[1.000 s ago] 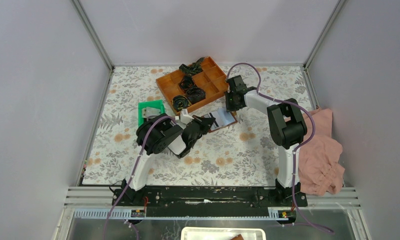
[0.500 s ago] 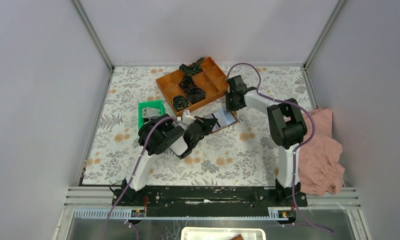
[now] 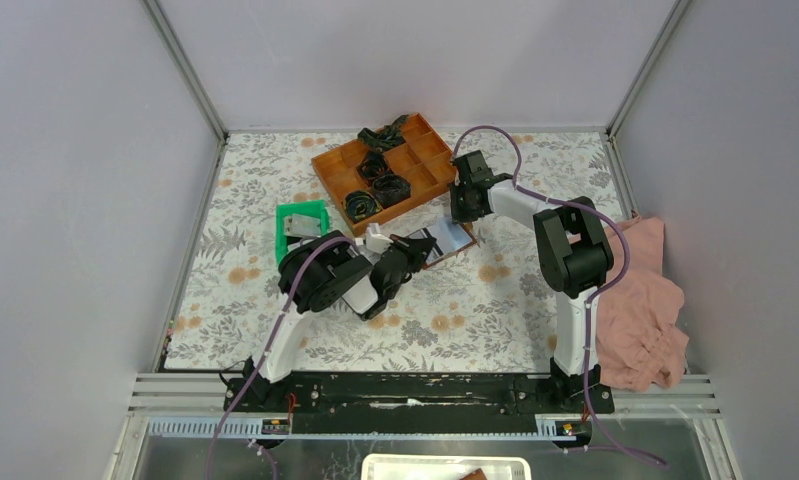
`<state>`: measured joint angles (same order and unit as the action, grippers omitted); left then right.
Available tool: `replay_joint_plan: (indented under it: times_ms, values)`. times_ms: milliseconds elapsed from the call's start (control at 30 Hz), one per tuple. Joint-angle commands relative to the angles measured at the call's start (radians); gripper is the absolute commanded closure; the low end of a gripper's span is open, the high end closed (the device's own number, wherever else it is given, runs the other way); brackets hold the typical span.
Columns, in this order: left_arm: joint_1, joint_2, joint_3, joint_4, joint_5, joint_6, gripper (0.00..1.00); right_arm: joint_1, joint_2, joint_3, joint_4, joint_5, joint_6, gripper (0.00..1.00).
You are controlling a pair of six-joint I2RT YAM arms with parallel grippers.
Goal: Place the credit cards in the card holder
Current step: Insert the credit card into the card holder.
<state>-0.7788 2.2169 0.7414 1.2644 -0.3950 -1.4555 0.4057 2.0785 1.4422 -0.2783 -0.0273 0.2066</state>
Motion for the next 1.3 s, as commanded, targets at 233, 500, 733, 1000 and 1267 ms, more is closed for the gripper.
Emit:
replay_joint_plan:
  times_ms: [233, 500, 733, 1000, 1267]
  values:
    - [-0.03, -0.033, 0.031, -0.157, -0.056, 0.004, 1.0, 0.004, 0.045, -0.054, -0.093, 0.022, 0.007, 0.97]
    - [-0.047, -0.037, 0.057, -0.227, -0.067, 0.005, 1.0, 0.003, 0.018, -0.057, -0.109, 0.029, 0.01, 0.95]
    - [-0.067, -0.042, 0.101, -0.293, -0.07, 0.032, 0.98, 0.003, 0.019, -0.067, -0.109, 0.029, 0.014, 0.95]
    - [-0.076, -0.058, 0.116, -0.359, -0.05, 0.046, 0.82, 0.003, 0.018, -0.074, -0.102, 0.026, 0.019, 0.94]
    - [-0.084, -0.109, 0.081, -0.416, -0.053, 0.066, 0.66, 0.004, 0.012, -0.074, -0.102, 0.026, 0.022, 0.94]
